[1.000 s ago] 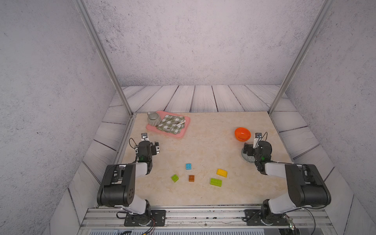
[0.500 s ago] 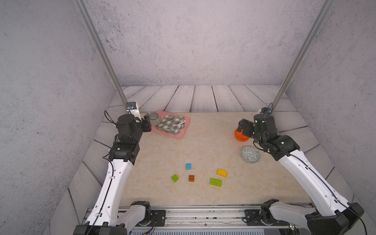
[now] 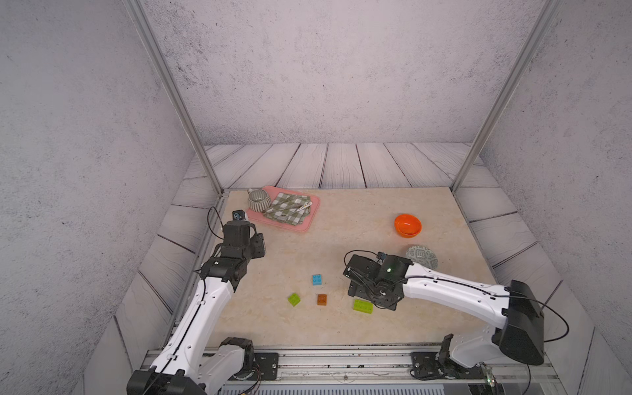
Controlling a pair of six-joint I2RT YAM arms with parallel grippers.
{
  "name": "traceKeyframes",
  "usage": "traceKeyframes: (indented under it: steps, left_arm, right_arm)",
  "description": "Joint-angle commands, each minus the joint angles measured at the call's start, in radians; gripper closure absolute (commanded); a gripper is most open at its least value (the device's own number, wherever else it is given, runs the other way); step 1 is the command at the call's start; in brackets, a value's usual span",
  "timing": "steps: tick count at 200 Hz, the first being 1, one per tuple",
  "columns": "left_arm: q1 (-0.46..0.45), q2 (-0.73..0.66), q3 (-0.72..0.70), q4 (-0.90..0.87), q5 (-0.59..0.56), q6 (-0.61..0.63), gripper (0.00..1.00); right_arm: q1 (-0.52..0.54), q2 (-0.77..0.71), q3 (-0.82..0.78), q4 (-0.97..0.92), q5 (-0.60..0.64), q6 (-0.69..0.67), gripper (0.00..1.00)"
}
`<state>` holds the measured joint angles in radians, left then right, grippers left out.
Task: Assemble the letter s with lego
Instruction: Pick up the lego brick from the center of the board.
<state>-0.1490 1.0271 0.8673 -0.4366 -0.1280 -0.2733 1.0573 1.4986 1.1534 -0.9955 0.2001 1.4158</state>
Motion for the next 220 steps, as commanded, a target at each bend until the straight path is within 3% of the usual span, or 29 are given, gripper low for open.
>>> traceKeyframes:
  steps: [1,75,177,220]
  left_arm:
    - [-0.006,0.011,0.010,0.005,-0.008,-0.027,0.37]
    - [-0.019,0.018,0.012,0.002,0.016,-0.027,0.36]
    - [-0.029,0.027,0.019,-0.007,0.022,-0.026,0.34]
    - [-0.031,0.035,0.025,-0.011,0.028,-0.027,0.34]
  right_arm:
    - [0.000,0.050,-0.015,0.026,-0.027,0.060,0.01]
    - [-0.059,0.200,-0.053,0.205,-0.149,-0.068,0.01]
    - [-0.072,0.135,-0.084,0.123,-0.136,-0.150,0.01]
    - [-0.086,0.148,-0.118,0.175,-0.171,-0.168,0.01]
